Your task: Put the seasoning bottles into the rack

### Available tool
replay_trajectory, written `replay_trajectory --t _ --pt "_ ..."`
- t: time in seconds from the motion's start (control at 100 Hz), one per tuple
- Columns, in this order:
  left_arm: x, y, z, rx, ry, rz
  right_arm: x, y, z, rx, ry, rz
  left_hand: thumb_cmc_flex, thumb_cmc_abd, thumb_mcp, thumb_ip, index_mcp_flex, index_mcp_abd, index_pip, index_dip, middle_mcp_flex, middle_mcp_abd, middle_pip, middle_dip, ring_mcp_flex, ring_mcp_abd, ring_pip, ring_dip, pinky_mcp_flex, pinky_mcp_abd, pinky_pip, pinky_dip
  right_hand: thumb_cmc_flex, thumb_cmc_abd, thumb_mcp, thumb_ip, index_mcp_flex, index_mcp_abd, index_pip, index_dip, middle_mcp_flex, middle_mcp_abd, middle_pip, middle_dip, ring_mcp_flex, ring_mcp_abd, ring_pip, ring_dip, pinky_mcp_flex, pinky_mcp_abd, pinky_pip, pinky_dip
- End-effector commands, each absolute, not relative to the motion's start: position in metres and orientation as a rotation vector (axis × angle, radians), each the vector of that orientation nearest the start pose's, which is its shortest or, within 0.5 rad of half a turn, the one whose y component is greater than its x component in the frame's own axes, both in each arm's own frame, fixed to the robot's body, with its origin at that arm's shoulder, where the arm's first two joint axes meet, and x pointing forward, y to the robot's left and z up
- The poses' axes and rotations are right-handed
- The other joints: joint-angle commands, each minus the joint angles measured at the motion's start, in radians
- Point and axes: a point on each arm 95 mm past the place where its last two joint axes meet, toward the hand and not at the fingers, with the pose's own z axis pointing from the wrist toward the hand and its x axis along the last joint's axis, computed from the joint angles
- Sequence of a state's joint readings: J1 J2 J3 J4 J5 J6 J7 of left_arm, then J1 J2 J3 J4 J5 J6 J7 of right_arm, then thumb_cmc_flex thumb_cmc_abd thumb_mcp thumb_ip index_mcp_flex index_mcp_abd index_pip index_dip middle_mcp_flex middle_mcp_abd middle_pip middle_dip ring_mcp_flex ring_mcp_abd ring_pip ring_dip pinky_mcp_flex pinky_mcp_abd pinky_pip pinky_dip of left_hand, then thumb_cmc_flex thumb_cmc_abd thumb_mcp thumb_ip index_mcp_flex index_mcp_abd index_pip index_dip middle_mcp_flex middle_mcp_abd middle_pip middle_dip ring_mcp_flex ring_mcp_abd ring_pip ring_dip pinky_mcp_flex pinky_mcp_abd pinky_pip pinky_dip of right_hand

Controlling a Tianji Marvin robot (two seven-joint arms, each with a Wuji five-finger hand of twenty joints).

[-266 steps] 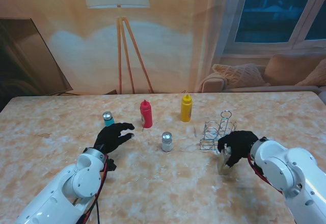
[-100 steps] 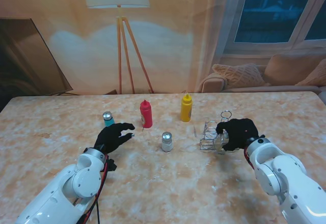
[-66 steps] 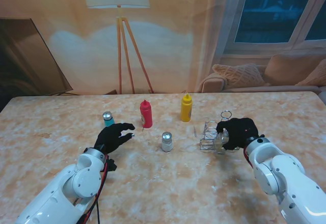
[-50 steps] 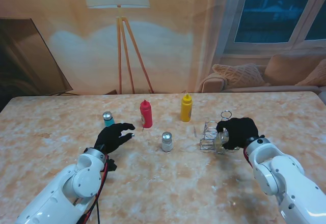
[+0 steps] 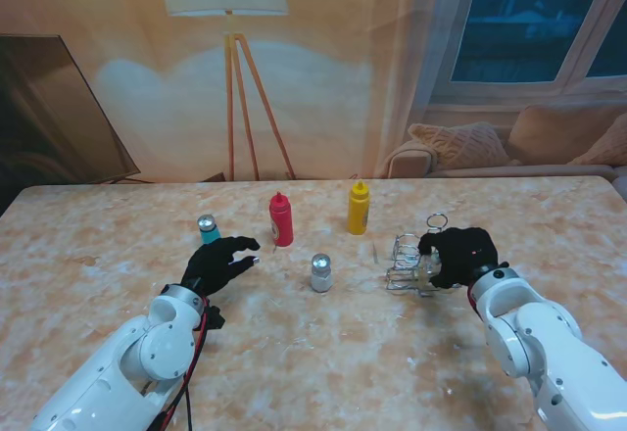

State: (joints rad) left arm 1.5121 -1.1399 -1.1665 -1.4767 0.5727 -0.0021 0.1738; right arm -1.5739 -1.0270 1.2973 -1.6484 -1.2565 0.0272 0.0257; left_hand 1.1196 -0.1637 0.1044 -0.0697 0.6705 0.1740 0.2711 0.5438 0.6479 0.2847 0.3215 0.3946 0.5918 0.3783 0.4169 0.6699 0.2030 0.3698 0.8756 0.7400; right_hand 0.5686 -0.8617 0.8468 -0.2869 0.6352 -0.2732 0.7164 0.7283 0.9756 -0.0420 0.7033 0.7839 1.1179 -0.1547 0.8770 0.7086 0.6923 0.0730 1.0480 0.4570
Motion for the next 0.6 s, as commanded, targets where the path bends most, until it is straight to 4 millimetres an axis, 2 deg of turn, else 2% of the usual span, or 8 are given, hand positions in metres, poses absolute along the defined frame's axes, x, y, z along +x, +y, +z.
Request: replay_trajectory --t 0.0,0.59 --pt "0.4144 -0.0024 -0.3451 -1.602 1.158 -1.728 0.4078 -0.0445 -0.3073 0.990 1.564 1.165 -0.007 -0.007 0.019 -0.003 0.012 -0.007 0.013 0.008 0.017 0.001 0.005 0.010 0.008 0.003 0.013 0.025 -0.008 0.009 -0.002 0.000 0.112 0.086 0.171 0.035 0.098 -0.165 0.374 0.108 0.065 -0.099 0.060 0.035 -0.005 -0.024 0.026 0.031 -0.007 0.006 0.013 0.002" --pt "0.4139 -0.0024 -0.3446 -1.601 1.159 -1.729 0.4136 -0.0436 -0.3120 1.032 1.467 1.180 -0.009 -0.007 0.022 -0.004 0.014 -0.004 0.014 0.008 0.020 0.002 0.007 0.011 0.007 0.003 0.013 0.025 -0.008 0.010 -0.002 0.000 0.115 0.087 0.160 0.024 0.100 -0.144 0.366 0.113 0.083 -0.086 0.048 0.004 0.024 -0.020 -0.003 -0.010 0.017 0.008 0.039 -0.004"
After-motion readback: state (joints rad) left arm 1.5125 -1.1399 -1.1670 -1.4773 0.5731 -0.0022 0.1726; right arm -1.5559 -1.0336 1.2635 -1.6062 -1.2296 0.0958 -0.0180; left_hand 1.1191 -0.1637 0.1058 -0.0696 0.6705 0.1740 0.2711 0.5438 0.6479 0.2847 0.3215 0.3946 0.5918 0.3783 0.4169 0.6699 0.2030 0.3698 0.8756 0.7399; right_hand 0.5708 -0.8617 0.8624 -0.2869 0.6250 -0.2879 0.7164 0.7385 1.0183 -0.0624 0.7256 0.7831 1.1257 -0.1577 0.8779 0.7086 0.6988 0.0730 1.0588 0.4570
